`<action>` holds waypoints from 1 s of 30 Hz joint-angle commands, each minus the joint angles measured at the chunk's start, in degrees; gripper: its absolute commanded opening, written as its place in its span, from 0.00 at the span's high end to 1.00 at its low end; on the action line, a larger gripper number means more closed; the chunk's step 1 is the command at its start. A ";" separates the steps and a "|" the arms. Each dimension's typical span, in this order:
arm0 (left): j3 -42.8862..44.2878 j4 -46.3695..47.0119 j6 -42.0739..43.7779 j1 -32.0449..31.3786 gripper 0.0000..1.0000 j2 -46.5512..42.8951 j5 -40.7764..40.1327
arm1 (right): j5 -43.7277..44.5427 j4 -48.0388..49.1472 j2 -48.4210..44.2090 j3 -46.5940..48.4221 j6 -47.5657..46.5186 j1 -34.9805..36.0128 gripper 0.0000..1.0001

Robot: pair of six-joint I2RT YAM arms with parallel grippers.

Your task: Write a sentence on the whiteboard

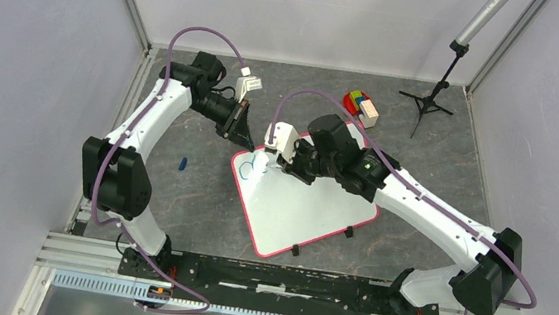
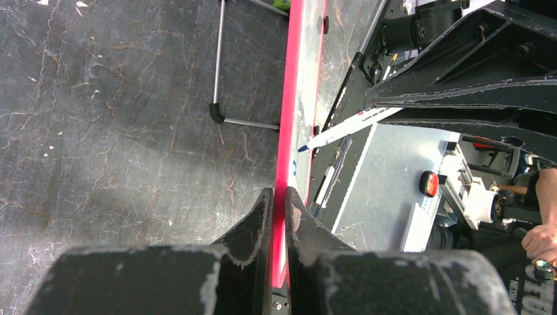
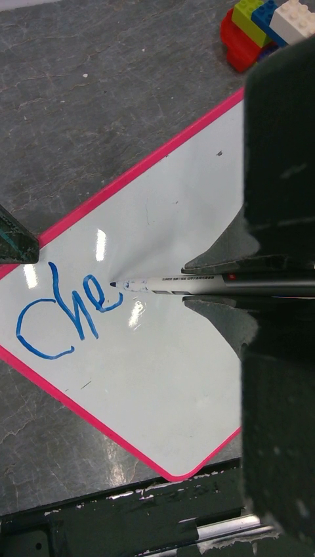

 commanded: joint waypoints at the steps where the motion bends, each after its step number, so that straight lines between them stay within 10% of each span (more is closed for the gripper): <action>1: 0.14 -1.47 2.57 -1.35 0.98 -0.20 0.74 | 2.00 1.69 0.07 0.68 -0.40 -0.29 1.00; 30: 0.03 -1.42 2.56 -1.37 0.98 -0.24 1.08 | 2.35 1.39 0.50 2.37 -0.06 -2.63 1.00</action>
